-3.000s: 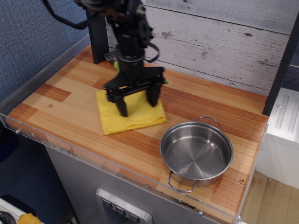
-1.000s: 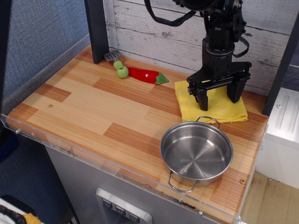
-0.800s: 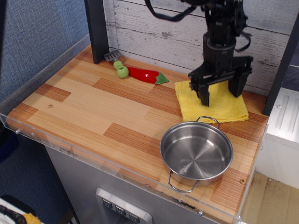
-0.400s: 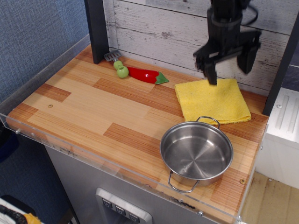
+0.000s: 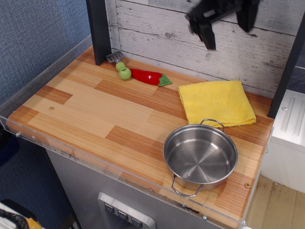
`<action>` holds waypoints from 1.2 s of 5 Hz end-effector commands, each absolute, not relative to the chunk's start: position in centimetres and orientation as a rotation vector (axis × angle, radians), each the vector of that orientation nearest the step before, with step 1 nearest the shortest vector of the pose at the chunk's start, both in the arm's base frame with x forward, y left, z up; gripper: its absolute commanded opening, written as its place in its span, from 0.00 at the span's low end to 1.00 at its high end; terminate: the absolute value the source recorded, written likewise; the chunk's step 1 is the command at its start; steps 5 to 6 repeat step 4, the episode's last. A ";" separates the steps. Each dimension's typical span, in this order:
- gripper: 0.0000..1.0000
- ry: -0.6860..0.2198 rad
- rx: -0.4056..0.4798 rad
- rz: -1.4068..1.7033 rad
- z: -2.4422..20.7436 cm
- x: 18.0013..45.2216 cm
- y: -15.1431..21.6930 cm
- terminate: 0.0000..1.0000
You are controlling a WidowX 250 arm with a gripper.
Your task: Move yellow cloth to the top right
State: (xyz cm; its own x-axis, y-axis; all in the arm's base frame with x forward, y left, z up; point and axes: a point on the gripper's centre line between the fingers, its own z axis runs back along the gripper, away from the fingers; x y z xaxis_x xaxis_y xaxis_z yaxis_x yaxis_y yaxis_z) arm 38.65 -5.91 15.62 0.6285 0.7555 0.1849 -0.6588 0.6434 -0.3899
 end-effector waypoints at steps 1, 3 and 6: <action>1.00 -0.482 -0.346 0.863 20.9 34.4 -3.5 0.00; 1.00 -0.482 -0.346 0.863 20.9 34.4 -3.5 0.00; 1.00 -0.482 -0.346 0.863 20.9 34.4 -3.5 1.00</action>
